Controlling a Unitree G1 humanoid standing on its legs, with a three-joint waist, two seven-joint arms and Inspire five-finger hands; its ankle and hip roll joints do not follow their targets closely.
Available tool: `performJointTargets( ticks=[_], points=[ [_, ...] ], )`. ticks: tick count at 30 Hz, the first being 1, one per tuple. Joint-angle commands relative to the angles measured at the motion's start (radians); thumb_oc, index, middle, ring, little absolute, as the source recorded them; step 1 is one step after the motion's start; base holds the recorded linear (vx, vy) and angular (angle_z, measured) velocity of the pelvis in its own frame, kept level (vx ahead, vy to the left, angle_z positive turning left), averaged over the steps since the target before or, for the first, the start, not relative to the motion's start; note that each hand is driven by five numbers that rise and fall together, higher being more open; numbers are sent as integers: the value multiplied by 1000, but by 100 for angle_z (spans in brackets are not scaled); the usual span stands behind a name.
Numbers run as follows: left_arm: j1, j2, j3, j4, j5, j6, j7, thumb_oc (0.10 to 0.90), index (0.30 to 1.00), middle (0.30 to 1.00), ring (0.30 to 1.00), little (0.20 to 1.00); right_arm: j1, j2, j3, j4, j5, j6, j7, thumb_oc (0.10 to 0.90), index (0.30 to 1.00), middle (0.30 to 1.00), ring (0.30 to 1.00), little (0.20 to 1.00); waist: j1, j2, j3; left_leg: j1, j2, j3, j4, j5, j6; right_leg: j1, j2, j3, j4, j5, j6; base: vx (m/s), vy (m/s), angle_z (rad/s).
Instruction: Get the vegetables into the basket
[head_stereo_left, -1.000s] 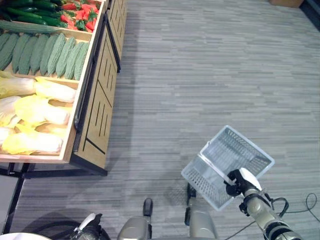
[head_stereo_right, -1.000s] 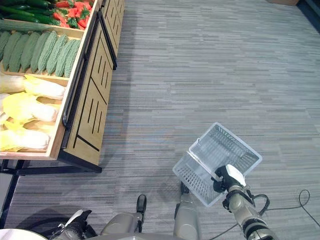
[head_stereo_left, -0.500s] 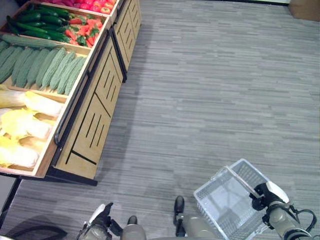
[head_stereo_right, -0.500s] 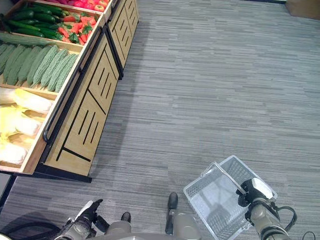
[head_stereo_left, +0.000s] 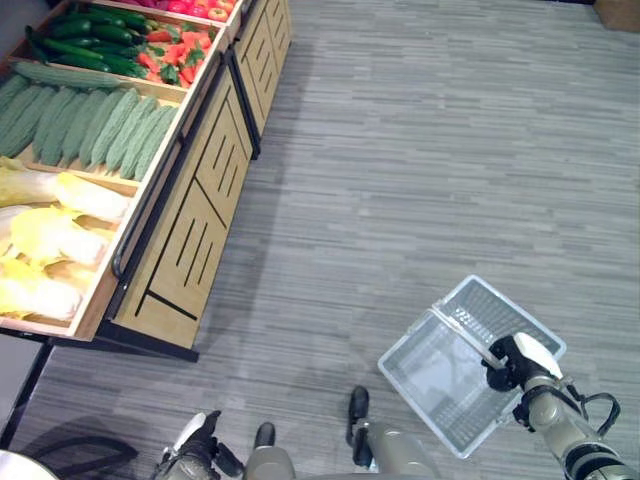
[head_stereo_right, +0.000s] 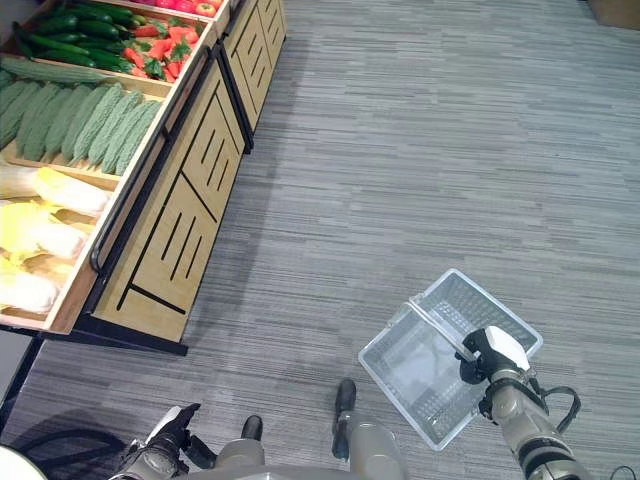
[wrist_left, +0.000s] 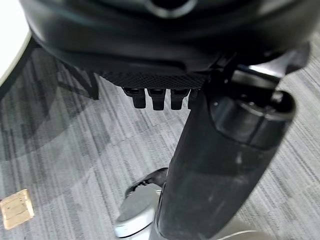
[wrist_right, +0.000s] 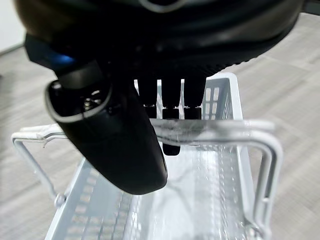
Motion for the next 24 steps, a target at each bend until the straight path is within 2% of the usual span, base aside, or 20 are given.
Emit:
performJointTargets(
  ticks=[1,2,4,5,8,11,12,13,15,17,19,21,22,24],
  points=[
    [9,66,8,-6,-11,-6,12,900,1000,1000,1000,1000,-39,-106,-28,-127,-18,-66,-52,400,300,300,300,300,6,-36,-11,79,-16,-13,25,51,27,33,-67,92,20,-6,124,46,-68,9],
    [22,66,10,-9,-1,-5,9,900,1000,1000,1000,1000,-45,-133,-26,-209,-35,-78,-47,400,300,300,300,300,10,-32,-8,62,-20,-20,61,74,22,43,-62,96,13,-14,113,40,-55,12],
    [23,64,10,-7,4,-4,7,900,1000,1000,1000,1000,-48,-144,-27,-234,-44,-84,-48,400,300,300,300,300,13,-33,-3,48,-25,-24,86,90,19,53,-61,96,6,-16,108,31,-63,10],
    [26,57,0,-3,23,-1,-1,900,1000,1000,1000,1000,-67,-161,-19,-280,-45,-97,-49,400,300,300,300,300,18,-41,15,-2,-50,-20,192,118,14,86,-66,95,-13,-23,93,23,-68,11],
    [29,56,-6,-5,32,-1,-7,900,1000,1000,1000,1000,-80,-179,-13,-314,-60,-99,-50,400,300,300,300,300,30,-49,38,-59,-80,-26,248,120,21,116,-76,90,-24,-31,87,21,-51,22],
    [34,54,-10,-2,36,-2,-11,900,1000,1000,1000,1000,-94,-203,-21,-352,-58,-103,-48,400,300,300,300,300,49,-56,50,-155,-100,19,154,50,35,156,-101,72,-52,-35,102,89,-18,0],
    [37,53,-12,0,38,0,-11,900,1000,1000,1000,1000,-91,-204,-26,-359,-54,-101,-49,400,300,300,300,300,52,-54,48,-188,-92,42,113,54,37,167,-106,66,-57,-41,107,137,70,32],
    [41,53,-17,5,44,0,-12,900,1000,1000,1000,1000,-100,-203,-26,-369,-51,-100,-54,400,300,300,300,300,61,-44,51,-239,-77,63,59,95,36,184,-102,61,-61,-46,111,163,118,94],
    [56,60,-25,13,73,-1,-13,900,1000,1000,1000,1000,-129,-188,3,-371,-60,-102,-59,400,300,300,300,300,94,-29,38,-263,-72,66,-35,163,27,221,-79,95,-69,-67,118,236,152,93],
    [56,61,-24,13,73,-2,-13,900,1000,1000,1000,1000,-132,-187,6,-369,-60,-102,-60,400,300,300,300,300,95,-31,40,-258,-72,70,-39,164,27,223,-80,98,-70,-67,118,160,95,3],
    [81,55,-11,30,82,3,-17,900,1000,1000,1000,1000,-149,-166,34,-370,-81,-102,-47,400,300,300,300,300,117,-37,17,-228,-83,50,-44,149,34,263,-81,133,-88,-82,131,280,208,-25],
    [77,53,-10,40,91,6,-19,900,1000,1000,1000,1000,-144,-147,40,-364,-93,-94,-38,400,300,300,300,300,119,-46,8,-207,-97,78,-48,136,48,281,-102,144,-94,-80,147,234,269,-73],
    [71,50,-8,44,90,11,-18,900,1000,1000,1000,1000,-138,-122,41,-356,-98,-82,-36,400,300,300,300,300,119,-60,-1,-200,-113,99,-34,108,70,285,-131,158,-96,-69,166,184,244,-77],
    [61,52,-17,34,88,10,-16,900,1000,1000,1000,1000,-156,-100,55,-335,-100,-71,-39,400,300,300,300,300,124,-70,-4,-196,-124,120,-18,88,83,270,-148,171,-91,-54,179,113,224,-48]
  ],
)
